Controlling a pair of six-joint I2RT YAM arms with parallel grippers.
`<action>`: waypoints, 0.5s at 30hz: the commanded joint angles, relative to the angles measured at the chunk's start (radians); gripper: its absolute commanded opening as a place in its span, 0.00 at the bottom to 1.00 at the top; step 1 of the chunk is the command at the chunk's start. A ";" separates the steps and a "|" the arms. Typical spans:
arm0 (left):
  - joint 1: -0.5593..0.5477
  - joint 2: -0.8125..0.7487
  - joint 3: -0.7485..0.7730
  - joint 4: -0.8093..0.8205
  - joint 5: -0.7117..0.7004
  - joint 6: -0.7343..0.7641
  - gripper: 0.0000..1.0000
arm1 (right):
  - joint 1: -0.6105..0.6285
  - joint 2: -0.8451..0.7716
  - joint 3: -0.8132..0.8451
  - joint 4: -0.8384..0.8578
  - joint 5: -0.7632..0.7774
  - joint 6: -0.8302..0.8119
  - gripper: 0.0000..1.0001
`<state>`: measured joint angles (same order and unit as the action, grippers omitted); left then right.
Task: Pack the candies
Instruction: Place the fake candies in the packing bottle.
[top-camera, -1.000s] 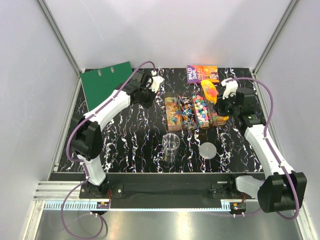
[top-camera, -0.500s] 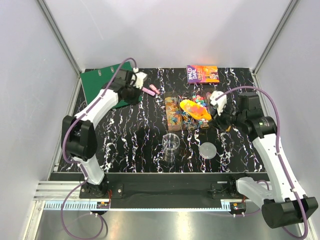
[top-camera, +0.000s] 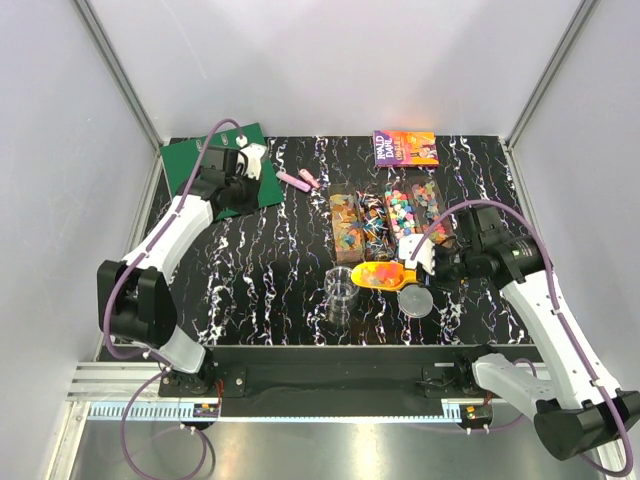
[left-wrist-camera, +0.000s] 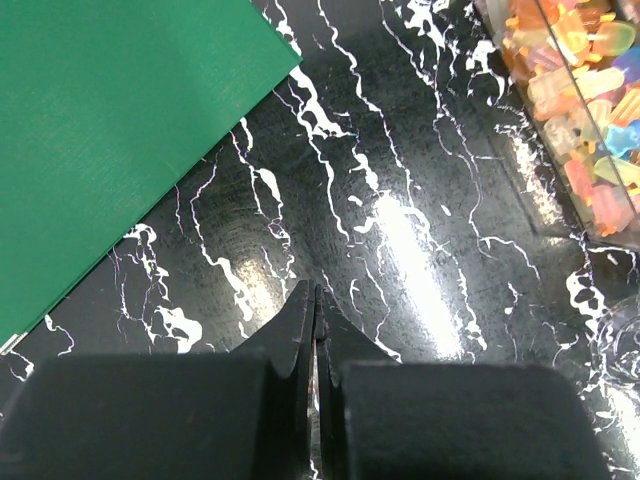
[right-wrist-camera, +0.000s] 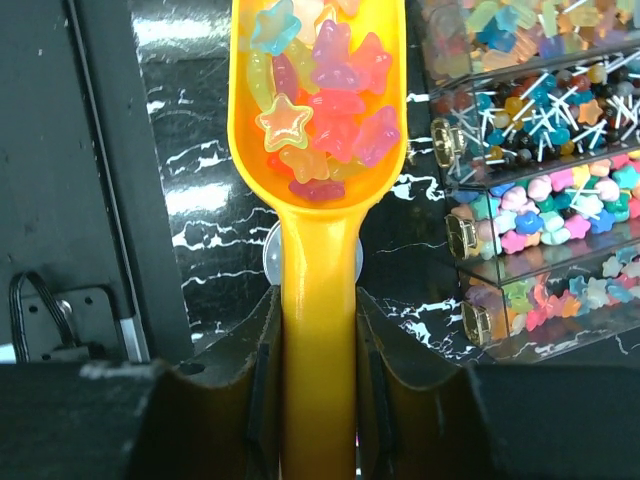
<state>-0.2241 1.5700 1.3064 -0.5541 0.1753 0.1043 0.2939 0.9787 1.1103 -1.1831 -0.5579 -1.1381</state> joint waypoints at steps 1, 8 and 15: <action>0.005 -0.048 -0.033 0.066 0.009 -0.029 0.00 | 0.047 0.021 0.011 -0.026 0.045 -0.080 0.00; 0.009 -0.090 -0.067 0.079 0.018 -0.041 0.00 | 0.093 0.097 0.010 0.014 0.108 -0.064 0.00; 0.011 -0.117 -0.104 0.089 0.026 -0.054 0.00 | 0.142 0.179 0.017 0.068 0.151 -0.074 0.00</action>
<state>-0.2211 1.5082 1.2224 -0.5167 0.1806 0.0681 0.4046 1.1309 1.1103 -1.1782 -0.4366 -1.1931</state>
